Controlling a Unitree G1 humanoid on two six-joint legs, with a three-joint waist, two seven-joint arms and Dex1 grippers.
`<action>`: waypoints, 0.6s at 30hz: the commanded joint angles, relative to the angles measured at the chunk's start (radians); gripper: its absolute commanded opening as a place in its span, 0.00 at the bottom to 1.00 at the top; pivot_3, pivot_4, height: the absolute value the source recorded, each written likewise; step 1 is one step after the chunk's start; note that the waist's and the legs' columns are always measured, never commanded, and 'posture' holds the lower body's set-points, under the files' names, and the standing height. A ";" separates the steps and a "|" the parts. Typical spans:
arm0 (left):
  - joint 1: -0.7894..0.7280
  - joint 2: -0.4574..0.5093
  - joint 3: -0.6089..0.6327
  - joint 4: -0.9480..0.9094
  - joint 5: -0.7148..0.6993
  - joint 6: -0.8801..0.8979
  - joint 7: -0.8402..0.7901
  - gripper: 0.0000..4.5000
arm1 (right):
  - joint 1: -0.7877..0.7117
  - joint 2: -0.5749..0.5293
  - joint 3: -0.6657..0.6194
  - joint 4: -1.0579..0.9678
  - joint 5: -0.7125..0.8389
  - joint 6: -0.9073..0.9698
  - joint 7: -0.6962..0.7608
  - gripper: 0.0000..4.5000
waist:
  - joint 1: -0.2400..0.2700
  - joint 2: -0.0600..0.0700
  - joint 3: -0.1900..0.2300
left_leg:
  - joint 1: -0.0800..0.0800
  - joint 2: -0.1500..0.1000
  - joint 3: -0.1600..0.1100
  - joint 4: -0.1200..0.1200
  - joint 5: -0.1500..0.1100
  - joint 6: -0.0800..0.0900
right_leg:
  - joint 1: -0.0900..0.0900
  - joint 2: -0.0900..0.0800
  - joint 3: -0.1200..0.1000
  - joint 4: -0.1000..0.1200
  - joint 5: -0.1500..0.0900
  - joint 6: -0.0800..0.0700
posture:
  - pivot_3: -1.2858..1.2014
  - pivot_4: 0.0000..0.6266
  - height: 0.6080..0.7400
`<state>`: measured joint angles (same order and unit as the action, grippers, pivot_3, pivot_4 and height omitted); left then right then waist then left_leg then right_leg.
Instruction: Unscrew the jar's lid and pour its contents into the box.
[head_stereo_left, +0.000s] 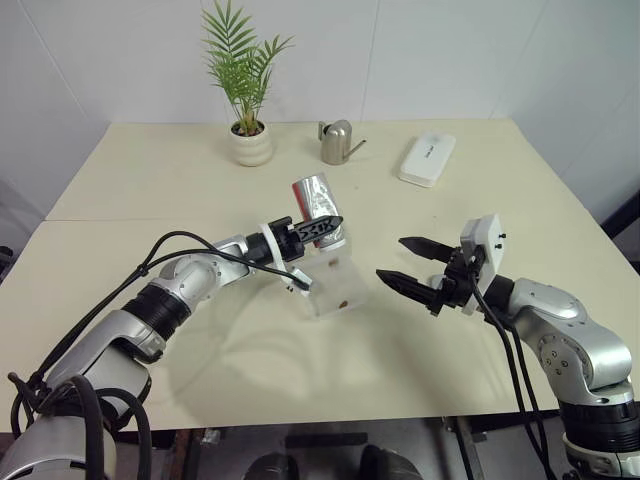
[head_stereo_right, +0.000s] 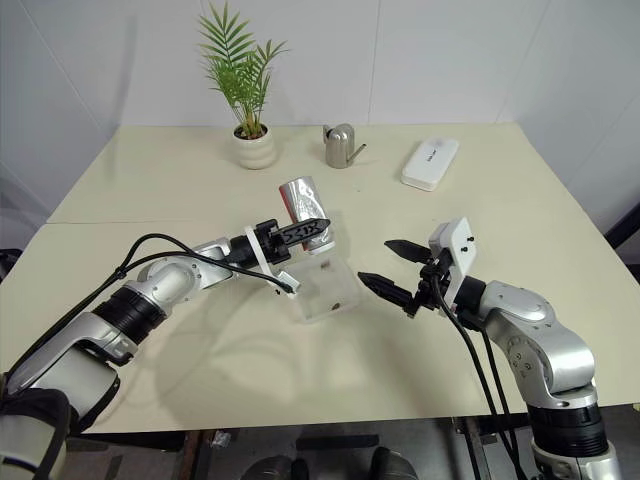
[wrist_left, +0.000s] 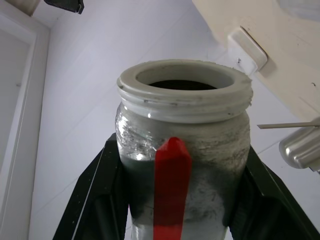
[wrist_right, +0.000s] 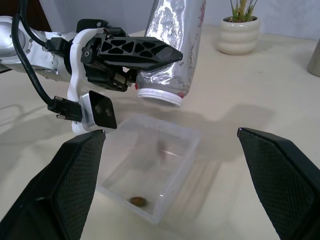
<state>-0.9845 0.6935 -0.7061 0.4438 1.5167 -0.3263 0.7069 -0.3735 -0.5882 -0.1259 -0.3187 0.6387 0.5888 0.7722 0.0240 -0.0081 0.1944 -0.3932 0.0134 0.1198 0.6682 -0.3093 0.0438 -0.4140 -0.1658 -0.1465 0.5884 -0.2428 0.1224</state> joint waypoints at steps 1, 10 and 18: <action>0.021 0.027 0.049 -0.064 -0.084 -0.030 -0.025 0.45 | -0.010 0.002 -0.023 -0.016 0.014 -0.022 0.003 0.99 | 0.000 0.000 0.000 | 0.000 0.000 0.000 0.000 0.000 0.000 | 0.000 0.000 0.000 0.000 0.000 0.000 | 0.52 0.24 1.00; 0.098 0.076 0.299 -0.138 -0.613 -0.175 -0.367 0.45 | -0.026 -0.003 -0.008 0.016 0.010 -0.025 0.038 0.99 | -0.002 0.000 0.000 | 0.000 0.001 0.000 0.004 0.000 0.000 | 0.000 -0.001 0.000 0.002 0.000 0.000 | 0.52 0.24 1.00; 0.245 -0.086 0.670 -0.186 -1.397 0.326 -0.932 0.45 | -0.050 -0.021 0.015 0.062 -0.017 -0.038 0.107 0.99 | -0.007 0.000 0.000 | 0.000 0.001 -0.001 0.012 0.000 0.000 | 0.001 -0.001 0.000 0.007 0.000 0.000 | 0.52 0.24 1.00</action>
<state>-0.7454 0.6253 -0.1492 0.2986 0.2892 -0.1840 -0.1492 -0.4056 -0.5884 -0.1038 -0.2499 0.6234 0.5812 0.8577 0.0171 -0.0080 0.1945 -0.3932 0.0145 0.1192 0.6810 -0.3097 0.0442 -0.4122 -0.1666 -0.1459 0.5954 -0.2423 0.1222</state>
